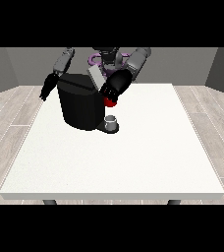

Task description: Insert the coffee pod into the coffee machine and close the lid

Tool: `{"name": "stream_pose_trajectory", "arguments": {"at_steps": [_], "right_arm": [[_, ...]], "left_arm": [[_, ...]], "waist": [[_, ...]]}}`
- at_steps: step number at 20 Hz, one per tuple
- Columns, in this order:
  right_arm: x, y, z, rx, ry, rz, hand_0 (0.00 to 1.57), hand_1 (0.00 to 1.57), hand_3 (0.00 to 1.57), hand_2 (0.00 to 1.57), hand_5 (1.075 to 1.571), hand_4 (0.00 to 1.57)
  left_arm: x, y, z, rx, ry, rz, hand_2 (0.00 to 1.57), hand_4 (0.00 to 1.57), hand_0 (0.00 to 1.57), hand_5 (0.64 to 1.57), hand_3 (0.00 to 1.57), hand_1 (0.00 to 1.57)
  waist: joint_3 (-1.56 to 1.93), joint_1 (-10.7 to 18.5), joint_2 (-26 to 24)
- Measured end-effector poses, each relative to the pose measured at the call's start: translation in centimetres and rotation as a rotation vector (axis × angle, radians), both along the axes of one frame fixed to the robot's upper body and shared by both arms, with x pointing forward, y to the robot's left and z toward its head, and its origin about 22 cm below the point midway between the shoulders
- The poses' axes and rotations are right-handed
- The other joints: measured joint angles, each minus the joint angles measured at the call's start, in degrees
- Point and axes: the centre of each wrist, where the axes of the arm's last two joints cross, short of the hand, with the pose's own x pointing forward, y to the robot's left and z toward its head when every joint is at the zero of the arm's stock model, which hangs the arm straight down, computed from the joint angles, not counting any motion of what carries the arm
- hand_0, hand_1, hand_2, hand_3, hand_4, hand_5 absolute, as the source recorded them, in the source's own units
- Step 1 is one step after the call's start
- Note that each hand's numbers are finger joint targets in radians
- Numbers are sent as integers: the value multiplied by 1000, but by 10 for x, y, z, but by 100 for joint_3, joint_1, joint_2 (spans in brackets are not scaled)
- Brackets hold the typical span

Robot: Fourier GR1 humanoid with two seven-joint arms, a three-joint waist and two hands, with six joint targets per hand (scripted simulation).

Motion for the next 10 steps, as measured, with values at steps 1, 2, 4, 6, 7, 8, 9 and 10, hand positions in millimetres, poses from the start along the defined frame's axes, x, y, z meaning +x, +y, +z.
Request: {"name": "stream_pose_trajectory", "arguments": {"at_steps": [1, 2, 4, 6, 7, 8, 9, 10], "right_arm": [[0, -1, 0, -6, 4, 0, 0, 0, 0, 0, 1571, 215], [-1, 1, 0, -10, 2, 3, 0, 0, 0, 0, 1571, 108], [0, 6, 1, -16, -8, 6, 0, 0, 0, 0, 1571, 161], [-1, 8, -1, -10, -5, 2, 0, 0, 0, 0, 1571, 112], [-1, 7, -2, -7, -3, 2, 0, 0, 0, 0, 1571, 87], [0, 7, 2, -10, -15, 4, 0, 0, 0, 0, 1571, 173], [-1, 7, 1, -12, -12, 1, 0, 0, 0, 0, 1571, 207], [-1, 6, 4, -16, -16, 2, 0, 0, 0, 0, 1571, 202]], "left_arm": [[0, 3, 0, 6, -6, 0, 1115, 0, 1144, 1571, 841, 1144], [-1, 5, 1, 15, -18, 0, 1075, 0, 1088, 1571, 800, 1088], [-2, 6, 9, 35, -37, 1, 1023, 0, 999, 1571, 718, 999], [-2, 6, 10, 52, -50, 1, 912, 0, 815, 1571, 662, 815], [-3, 6, 11, 62, -57, -5, 871, 0, 742, 1571, 653, 742], [-4, 8, 16, 71, -78, -4, 776, 0, 510, 1571, 600, 510], [-4, 9, 15, 82, -81, -6, 686, 0, 0, 1571, 554, 0], [-4, 10, 15, 93, -94, -3, 668, 0, 0, 1571, 537, 0]], "waist": [[0, -17, -5], [0, -38, 19], [-2, -46, 74], [3, -37, 81], [8, -28, 78], [15, -44, 137], [18, -38, 122], [26, -49, 134]]}}
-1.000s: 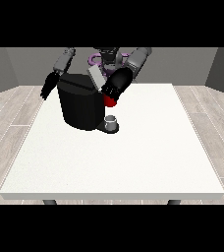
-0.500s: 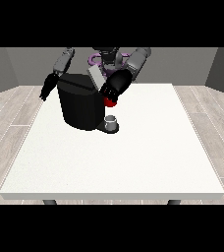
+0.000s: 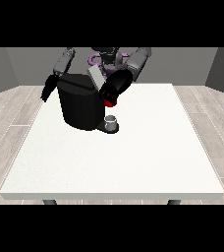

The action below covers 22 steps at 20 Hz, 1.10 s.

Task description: Insert the coffee pod into the coffee machine and close the lid

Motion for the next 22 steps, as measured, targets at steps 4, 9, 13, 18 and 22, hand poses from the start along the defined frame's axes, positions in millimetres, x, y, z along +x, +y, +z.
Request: {"name": "stream_pose_trajectory", "arguments": {"at_steps": [4, 9, 13, 18, 22], "right_arm": [[0, 3, 3, -10, -1, -2, 0, 0, 0, 0, 1571, 117], [4, -4, 6, 11, 7, -2, 0, 0, 0, 0, 1571, 153], [2, -7, -5, 15, 40, -17, 0, 0, 0, 0, 1571, 0], [-10, -22, -38, 32, 131, -47, 0, 0, 0, 0, 1571, 0], [-24, -35, -67, 45, 207, -88, 0, 0, 0, 0, 1571, 0]], "left_arm": [[0, 1, 1, 6, -11, 19, 565, 0, 0, 1571, 474, 0], [1, 0, 0, 7, -7, 23, 432, 0, 0, 1571, 326, 0], [4, -7, -14, 5, 26, 18, 221, 0, 0, 1571, 146, 0], [7, -12, -53, -17, 121, 27, 0, 0, 0, 1571, 0, 0], [6, -26, -96, -39, 233, -4, 282, 0, 0, 1571, 0, 0]], "waist": [[2, -4, 4], [-8, 40, -46], [-9, 161, -242], [-20, 475, -785], [-24, 818, -1344]]}}
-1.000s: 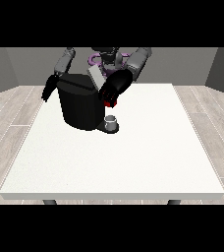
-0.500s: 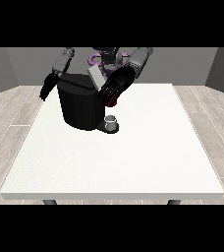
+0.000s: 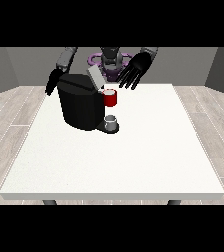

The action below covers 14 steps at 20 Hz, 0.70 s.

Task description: Insert the coffee pod into the coffee machine and close the lid

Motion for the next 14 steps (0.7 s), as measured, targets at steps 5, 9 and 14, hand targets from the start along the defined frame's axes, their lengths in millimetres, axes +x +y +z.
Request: {"name": "stream_pose_trajectory", "arguments": {"at_steps": [5, 9, 14], "right_arm": [[-22, -21, -30, 10, 79, -57, 0, 0, 0, 0, 1571, 0], [-43, -30, -51, 20, 130, -94, 0, 0, 0, 0, 1571, 0], [-54, -31, -53, 55, 142, -74, 0, 0, 0, 0, 1571, 0]], "left_arm": [[-7, -6, -58, -315, 98, -67, 0, 418, 0, 1571, 0, 0], [-22, -12, -124, -659, 232, -51, 0, 69, 0, 1571, 0, 0], [-62, -9, -211, -899, 398, 29, 0, 393, 0, 1571, 0, 0]], "waist": [[-9, 484, -621], [-16, 838, -1203], [-12, 1189, -2010]]}}
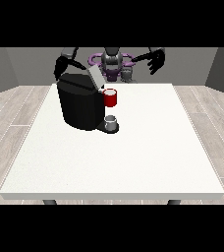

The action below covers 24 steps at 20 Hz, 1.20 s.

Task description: Insert the coffee pod into the coffee machine and close the lid

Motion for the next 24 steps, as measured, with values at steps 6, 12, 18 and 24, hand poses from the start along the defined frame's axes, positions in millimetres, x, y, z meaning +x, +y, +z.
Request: {"name": "stream_pose_trajectory", "arguments": {"at_steps": [6, 12, 18, 24], "right_arm": [[10, 14, 23, 38, -47, 120, 0, 0, 0, 0, 1571, 196], [27, 4, 52, -27, -98, 190, 0, 0, 0, 0, 1571, 0], [51, -8, 80, -8, -115, 148, 0, 0, 0, 0, 1571, 175], [71, -13, 89, 77, -105, 128, 0, 0, 0, 0, 1571, 129]], "left_arm": [[-43, 6, -59, -72, 149, 37, 0, 420, 0, 1571, 0, 0], [-57, 7, -66, -133, 176, 46, 0, 429, 0, 1571, 0, 0], [-58, 5, -49, -161, 130, 32, 0, 394, 0, 1571, 0, 0], [-61, -8, -35, -172, 87, 18, 0, 361, 0, 1571, 0, 0]], "waist": [[4, 319, -590], [6, 663, -626], [8, 902, -324], [9, 1105, -13]]}}
